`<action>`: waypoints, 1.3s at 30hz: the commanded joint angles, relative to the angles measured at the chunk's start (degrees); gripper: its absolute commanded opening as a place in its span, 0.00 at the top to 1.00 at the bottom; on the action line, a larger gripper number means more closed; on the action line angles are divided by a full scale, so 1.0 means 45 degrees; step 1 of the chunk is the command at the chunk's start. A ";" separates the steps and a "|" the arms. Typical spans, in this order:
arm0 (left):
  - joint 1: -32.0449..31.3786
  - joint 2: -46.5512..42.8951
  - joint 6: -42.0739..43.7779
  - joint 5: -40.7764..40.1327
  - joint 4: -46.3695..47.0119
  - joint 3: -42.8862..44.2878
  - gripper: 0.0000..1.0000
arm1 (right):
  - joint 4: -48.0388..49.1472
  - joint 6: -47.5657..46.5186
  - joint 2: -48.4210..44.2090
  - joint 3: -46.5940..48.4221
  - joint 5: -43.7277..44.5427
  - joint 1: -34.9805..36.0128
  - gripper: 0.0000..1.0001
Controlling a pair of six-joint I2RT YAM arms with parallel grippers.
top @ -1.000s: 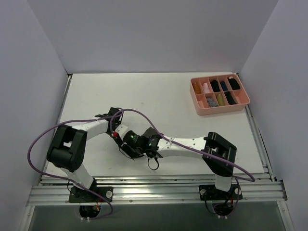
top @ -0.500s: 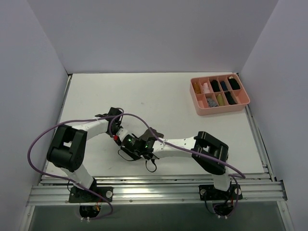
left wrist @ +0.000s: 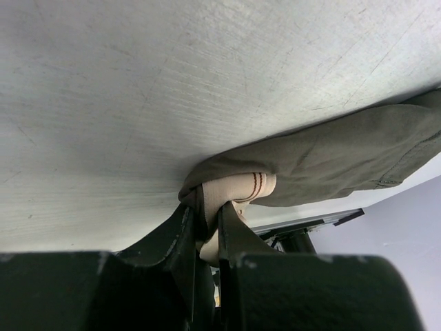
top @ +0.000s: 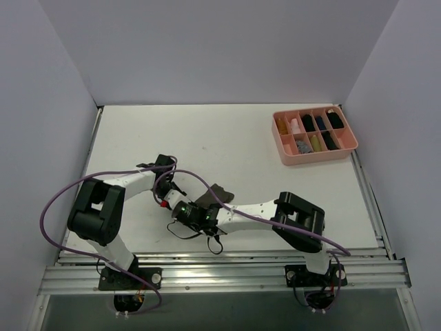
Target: Roll the underwear
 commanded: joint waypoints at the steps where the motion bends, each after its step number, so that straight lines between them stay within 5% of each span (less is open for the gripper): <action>1: 0.0178 -0.0130 0.0219 -0.0724 -0.0915 0.0060 0.98 | -0.0294 0.0646 0.0251 -0.0521 -0.0222 -0.0384 0.95; 4: 0.0587 -0.0696 0.0238 -0.0646 -0.0779 -0.0155 0.89 | 0.0505 0.1447 -0.0276 -0.1574 -0.2251 -0.1029 1.00; 9: 0.1310 -0.1635 0.0492 -0.0762 -0.0953 -0.0176 0.60 | 0.2069 0.2424 -0.1019 -0.3079 -0.5182 -0.2436 1.00; 12: 0.1506 -0.2046 0.0804 -0.1114 -0.1519 0.0137 0.53 | 0.2869 0.2931 -0.1019 -0.3685 -0.6628 -0.3021 1.00; 21: 0.1487 -0.2730 0.0845 -0.0901 -0.0859 -0.0017 0.47 | 0.5642 0.4378 -0.0648 -0.5306 -1.0085 -0.4761 1.00; 39: 0.1155 -0.1969 0.0629 0.1833 0.3810 -0.1366 0.43 | 1.1561 0.6858 -0.0512 -0.8822 -1.1651 -0.6616 0.99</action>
